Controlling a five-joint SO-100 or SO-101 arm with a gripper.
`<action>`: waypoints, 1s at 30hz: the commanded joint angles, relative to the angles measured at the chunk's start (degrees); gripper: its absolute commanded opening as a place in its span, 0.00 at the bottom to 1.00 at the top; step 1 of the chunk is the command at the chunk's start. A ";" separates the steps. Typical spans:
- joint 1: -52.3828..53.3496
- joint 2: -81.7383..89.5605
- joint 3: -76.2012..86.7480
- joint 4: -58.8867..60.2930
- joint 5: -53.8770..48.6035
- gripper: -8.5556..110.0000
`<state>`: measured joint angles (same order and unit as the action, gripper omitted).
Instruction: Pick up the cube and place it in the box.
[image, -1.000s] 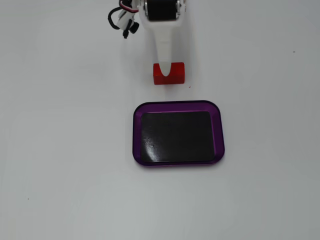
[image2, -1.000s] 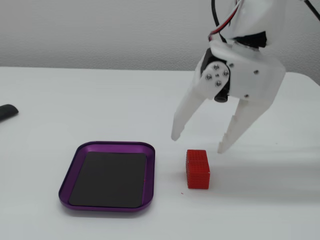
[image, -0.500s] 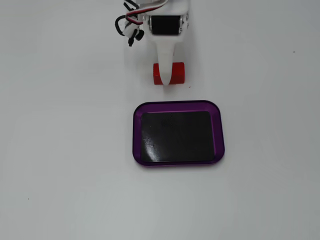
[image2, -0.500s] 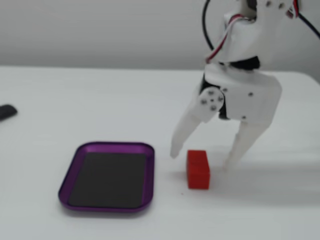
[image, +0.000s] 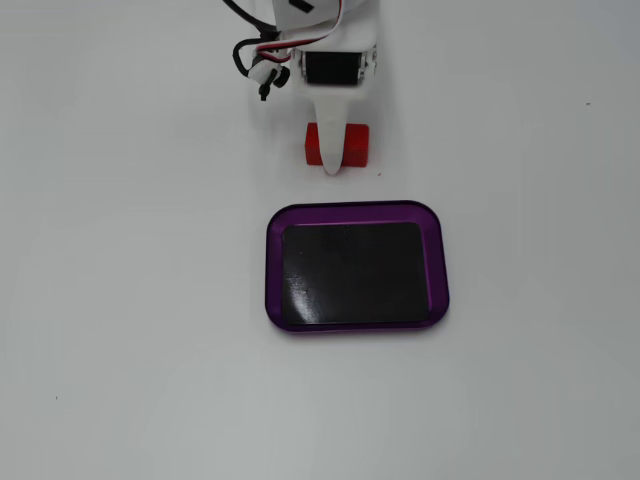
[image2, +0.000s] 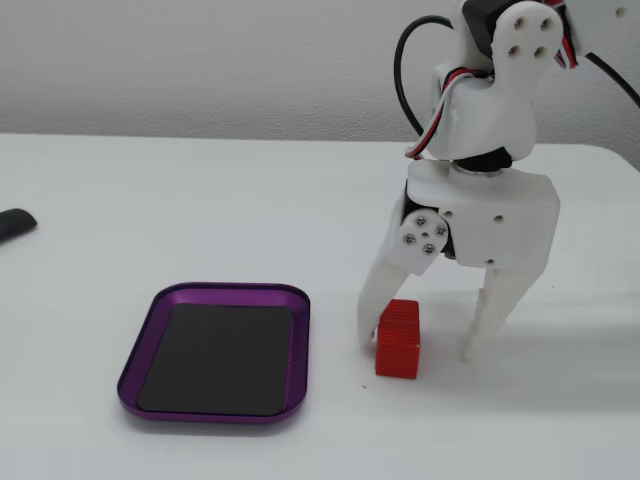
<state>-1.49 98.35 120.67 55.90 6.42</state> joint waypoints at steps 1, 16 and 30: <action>-0.35 0.79 -1.14 -2.11 0.18 0.17; 0.53 29.18 -0.53 -7.47 -0.44 0.07; 2.29 23.55 5.80 -40.17 -7.38 0.07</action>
<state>0.62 126.21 127.88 19.16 0.53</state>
